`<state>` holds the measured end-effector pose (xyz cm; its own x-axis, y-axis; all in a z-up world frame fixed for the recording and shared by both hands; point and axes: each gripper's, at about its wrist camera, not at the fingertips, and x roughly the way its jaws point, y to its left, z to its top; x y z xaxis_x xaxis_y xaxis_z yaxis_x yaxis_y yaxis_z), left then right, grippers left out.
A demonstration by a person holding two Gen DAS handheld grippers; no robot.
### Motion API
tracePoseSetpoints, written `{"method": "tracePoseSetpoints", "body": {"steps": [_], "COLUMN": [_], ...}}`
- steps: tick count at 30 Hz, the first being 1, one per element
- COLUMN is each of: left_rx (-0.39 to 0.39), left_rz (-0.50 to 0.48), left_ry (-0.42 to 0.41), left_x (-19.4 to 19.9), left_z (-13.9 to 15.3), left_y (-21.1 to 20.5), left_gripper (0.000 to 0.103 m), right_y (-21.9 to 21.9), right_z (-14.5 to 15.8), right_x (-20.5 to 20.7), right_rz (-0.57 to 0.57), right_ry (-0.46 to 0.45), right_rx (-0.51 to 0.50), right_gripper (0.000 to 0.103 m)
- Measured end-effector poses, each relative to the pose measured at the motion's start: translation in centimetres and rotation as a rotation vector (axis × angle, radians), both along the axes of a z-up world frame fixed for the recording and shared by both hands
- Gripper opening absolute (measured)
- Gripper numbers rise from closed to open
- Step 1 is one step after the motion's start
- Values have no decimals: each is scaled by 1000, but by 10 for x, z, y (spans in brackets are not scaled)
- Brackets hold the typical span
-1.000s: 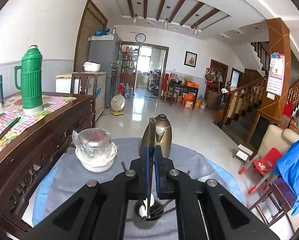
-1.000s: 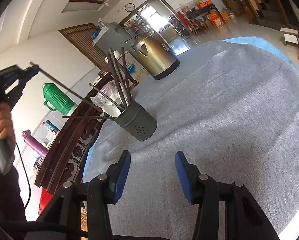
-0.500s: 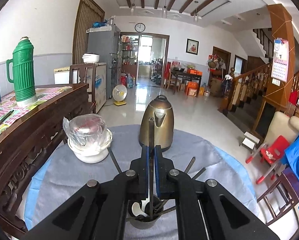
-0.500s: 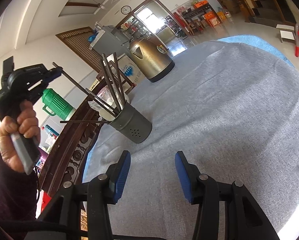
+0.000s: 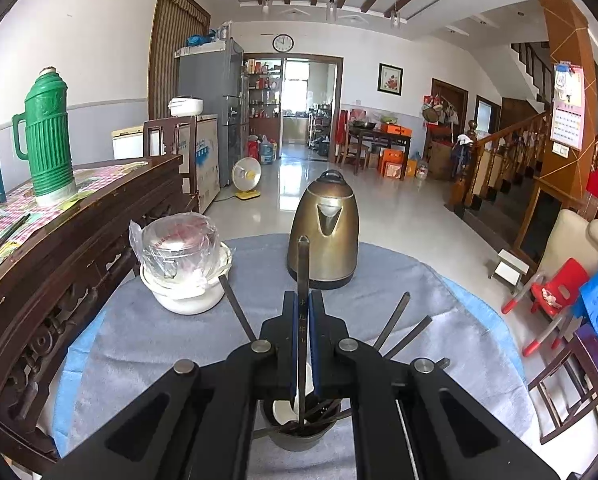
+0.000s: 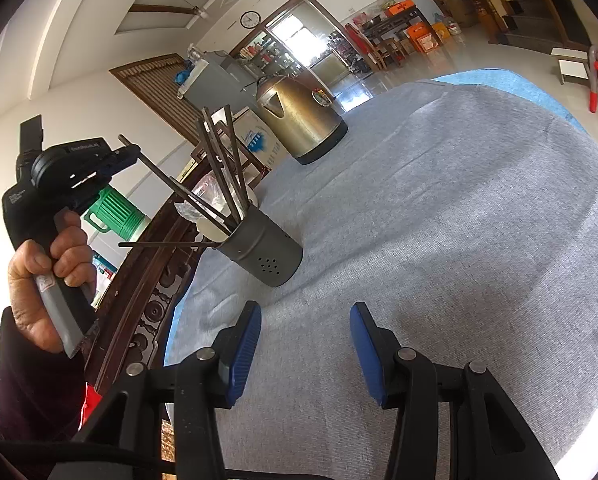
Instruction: Organize utensils
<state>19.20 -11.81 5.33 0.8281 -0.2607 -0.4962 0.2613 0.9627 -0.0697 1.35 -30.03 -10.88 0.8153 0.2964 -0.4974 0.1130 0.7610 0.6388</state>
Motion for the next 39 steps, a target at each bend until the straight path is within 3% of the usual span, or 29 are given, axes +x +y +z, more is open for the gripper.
{"method": "tracePoseSetpoints", "body": {"steps": [5,7,9,11,13,15,18,23,29,39], "left_rx": [34,44,57,73,91,111,144,165,198,200], "left_rz": [-6,-12,-3,6,-1,-13,-10,22,115,187], "left_ry": [22,33,23,-15,-34,-44,-48,-13,17,39], "left_x": [2,1,-3,-15,-24,-39,-59,-89,-121,-153], "left_z": [-6,-7,-4,1,7,12,15,13,7,-4], "left_y": [-1,0,2,8,11,17,28,57,95,134], "left_gripper": [5,16,49,60,63,75,79,85,87,88], "right_y": [1,2,3,4,6,8,12,33,69,125], "right_z": [1,1,3,4,9,15,32,72,108,136], "right_x": [0,0,0,1,1,2,4,5,6,3], "right_rz": [-1,-1,-2,-1,1,1,-6,-9,24,24], "right_ry": [2,5,5,6,4,0,-15,-43,-57,-21], "right_rx": [-5,-6,-12,-16,-28,-46,-91,-254,-365,-510], "right_gripper": [50,50,50,50,50,50,53,57,58,58]}}
